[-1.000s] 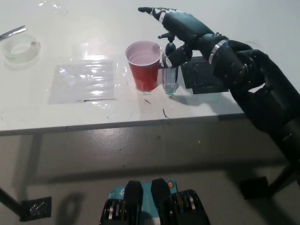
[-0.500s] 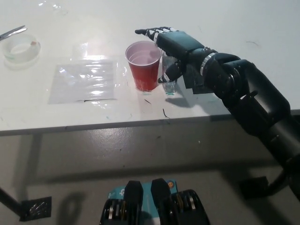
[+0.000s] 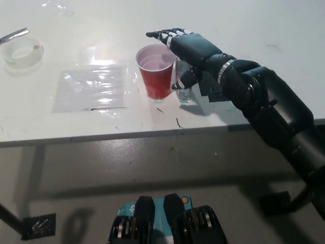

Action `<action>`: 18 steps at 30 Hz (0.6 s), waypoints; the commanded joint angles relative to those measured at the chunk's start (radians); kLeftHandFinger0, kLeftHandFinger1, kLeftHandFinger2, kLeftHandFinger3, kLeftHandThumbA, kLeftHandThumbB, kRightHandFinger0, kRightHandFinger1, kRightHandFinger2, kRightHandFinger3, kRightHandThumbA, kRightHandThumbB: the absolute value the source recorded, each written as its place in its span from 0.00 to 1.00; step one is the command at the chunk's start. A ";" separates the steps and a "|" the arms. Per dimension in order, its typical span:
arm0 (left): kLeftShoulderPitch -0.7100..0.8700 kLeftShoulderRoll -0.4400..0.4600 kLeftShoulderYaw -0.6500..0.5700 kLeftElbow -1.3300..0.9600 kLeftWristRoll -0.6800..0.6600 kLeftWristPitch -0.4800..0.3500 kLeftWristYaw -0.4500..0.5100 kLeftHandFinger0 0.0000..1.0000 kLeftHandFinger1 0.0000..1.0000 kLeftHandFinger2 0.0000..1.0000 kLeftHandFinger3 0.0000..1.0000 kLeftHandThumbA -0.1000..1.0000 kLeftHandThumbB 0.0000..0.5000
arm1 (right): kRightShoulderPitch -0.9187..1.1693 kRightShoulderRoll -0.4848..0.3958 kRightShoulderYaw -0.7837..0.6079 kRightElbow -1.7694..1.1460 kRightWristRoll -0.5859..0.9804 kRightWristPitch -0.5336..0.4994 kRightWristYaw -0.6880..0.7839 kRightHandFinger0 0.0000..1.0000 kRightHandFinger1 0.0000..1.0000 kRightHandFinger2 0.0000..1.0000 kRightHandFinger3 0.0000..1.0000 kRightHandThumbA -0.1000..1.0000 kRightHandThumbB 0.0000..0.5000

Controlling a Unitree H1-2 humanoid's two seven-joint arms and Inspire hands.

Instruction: The robot uses its right hand to press the hand soap kept in the middle of the table to get liquid hand soap out

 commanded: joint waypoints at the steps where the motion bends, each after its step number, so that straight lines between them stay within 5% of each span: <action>1: -0.021 0.038 0.003 -0.034 0.005 -0.014 0.002 0.34 0.43 0.51 0.62 0.79 0.00 | -0.009 0.013 -0.009 0.016 -0.015 -0.020 -0.027 1.00 1.00 1.00 1.00 1.00 0.80; 18: -0.041 0.035 0.008 -0.027 0.004 -0.030 0.004 0.31 0.42 0.49 0.61 0.81 0.04 | 0.052 0.014 0.020 -0.052 -0.028 0.074 0.075 1.00 1.00 1.00 1.00 1.00 0.86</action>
